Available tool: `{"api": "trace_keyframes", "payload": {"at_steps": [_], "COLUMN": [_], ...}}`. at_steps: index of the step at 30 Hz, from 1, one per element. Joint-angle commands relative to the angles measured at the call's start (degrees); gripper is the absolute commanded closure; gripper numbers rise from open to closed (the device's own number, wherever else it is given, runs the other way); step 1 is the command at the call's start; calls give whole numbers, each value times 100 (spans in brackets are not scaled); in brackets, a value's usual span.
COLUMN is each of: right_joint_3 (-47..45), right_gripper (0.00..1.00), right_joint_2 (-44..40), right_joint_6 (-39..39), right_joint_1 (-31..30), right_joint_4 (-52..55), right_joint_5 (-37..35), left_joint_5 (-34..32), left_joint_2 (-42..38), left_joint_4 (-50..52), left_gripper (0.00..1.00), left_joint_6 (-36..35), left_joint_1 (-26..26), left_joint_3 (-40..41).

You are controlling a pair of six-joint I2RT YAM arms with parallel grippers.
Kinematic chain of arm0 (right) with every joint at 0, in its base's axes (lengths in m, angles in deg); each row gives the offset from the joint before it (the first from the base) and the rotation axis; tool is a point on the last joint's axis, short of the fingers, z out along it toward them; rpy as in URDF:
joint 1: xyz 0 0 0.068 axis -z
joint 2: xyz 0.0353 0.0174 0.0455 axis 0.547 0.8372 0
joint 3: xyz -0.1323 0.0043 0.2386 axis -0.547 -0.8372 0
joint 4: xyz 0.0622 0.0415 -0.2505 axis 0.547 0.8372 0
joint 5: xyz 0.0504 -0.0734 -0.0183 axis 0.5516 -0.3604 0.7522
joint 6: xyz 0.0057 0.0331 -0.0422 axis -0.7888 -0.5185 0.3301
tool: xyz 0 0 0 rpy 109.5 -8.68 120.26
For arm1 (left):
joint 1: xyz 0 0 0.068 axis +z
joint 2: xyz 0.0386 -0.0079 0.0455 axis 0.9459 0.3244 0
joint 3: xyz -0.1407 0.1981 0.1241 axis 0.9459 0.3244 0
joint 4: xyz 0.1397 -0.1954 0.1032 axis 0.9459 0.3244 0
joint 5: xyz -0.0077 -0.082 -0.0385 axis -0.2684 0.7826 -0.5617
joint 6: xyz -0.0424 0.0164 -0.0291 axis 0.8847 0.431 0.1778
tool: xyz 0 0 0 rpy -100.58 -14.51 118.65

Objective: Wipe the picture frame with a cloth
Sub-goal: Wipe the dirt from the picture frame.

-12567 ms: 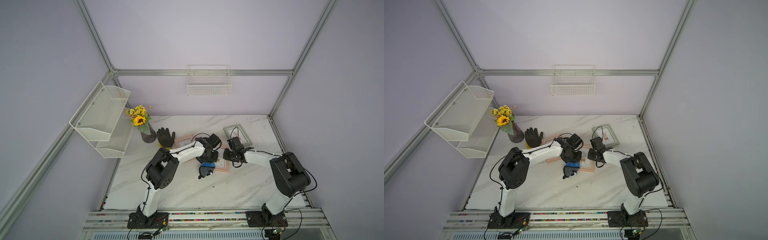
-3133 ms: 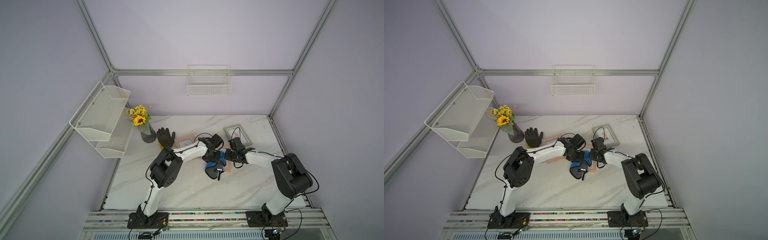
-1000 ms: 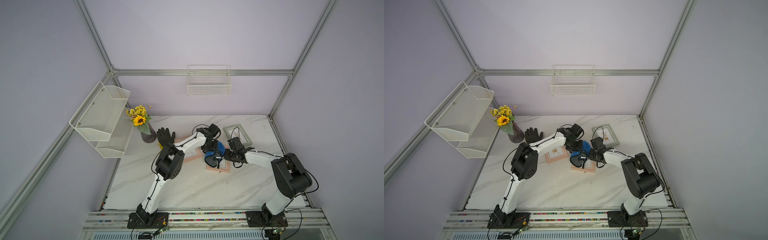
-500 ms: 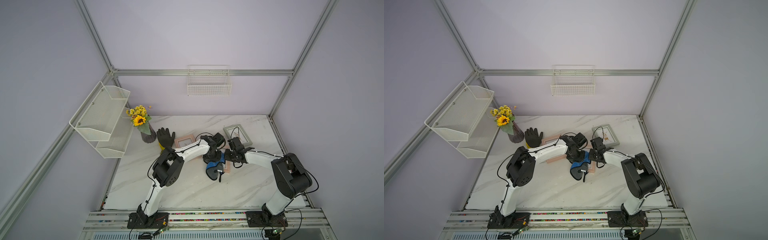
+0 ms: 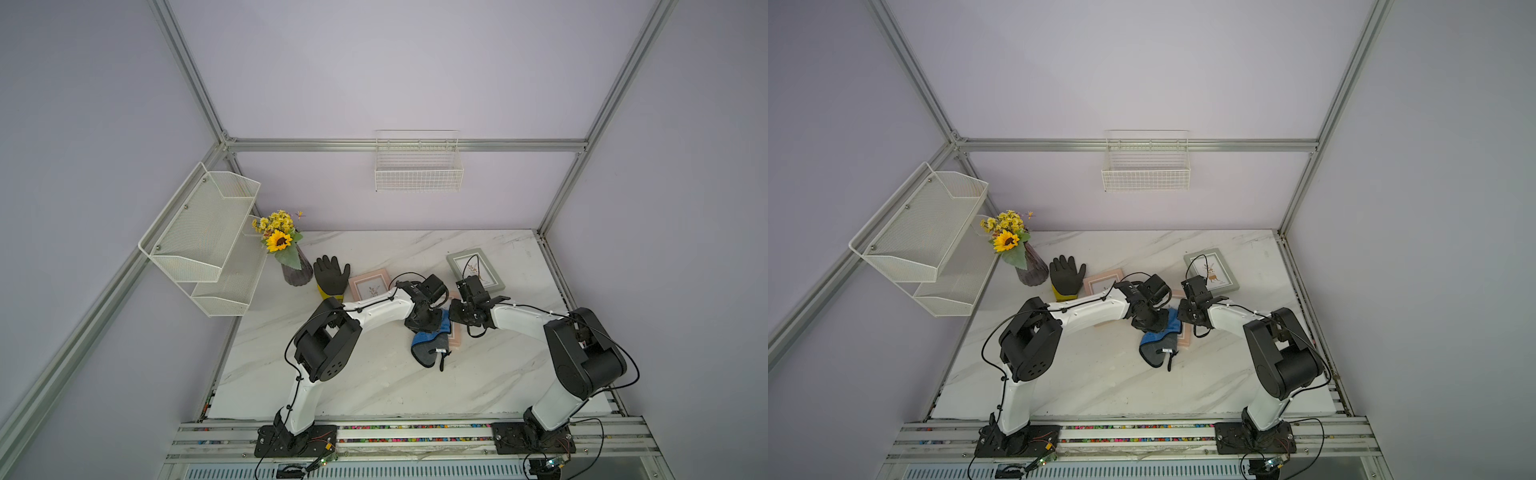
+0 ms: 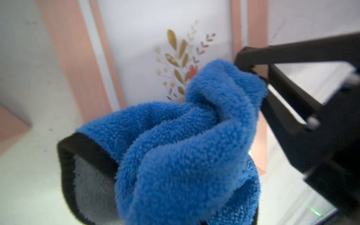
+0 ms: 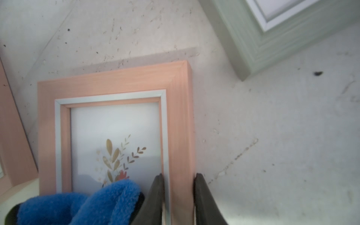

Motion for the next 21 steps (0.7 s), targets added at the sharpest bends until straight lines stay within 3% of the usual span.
{"api": "trace_keyframes", "payload": {"at_steps": [1, 5, 9, 16, 21], "right_joint_3": [-116, -175, -244, -293, -245], "right_gripper": [77, 77, 77, 77, 77], "right_joint_2": [71, -61, -82, -63, -70], "right_joint_6": [-92, -146, -184, -201, -171], "right_joint_1": [0, 0, 0, 8, 2], "right_joint_4": [299, 268, 281, 282, 317], "right_joint_5": [50, 78, 36, -1, -42], "left_joint_5": [905, 1297, 1248, 290, -413], "left_joint_2": [-58, 167, 340, -419, -736], "left_joint_4": [-568, -1161, -1187, -712, -120], "left_gripper": [100, 100, 100, 100, 100], "left_joint_6": [452, 706, 833, 596, 219], "left_joint_1": [-222, -241, -221, 351, 658], "left_joint_3": [235, 53, -74, 1053, 1266]}}
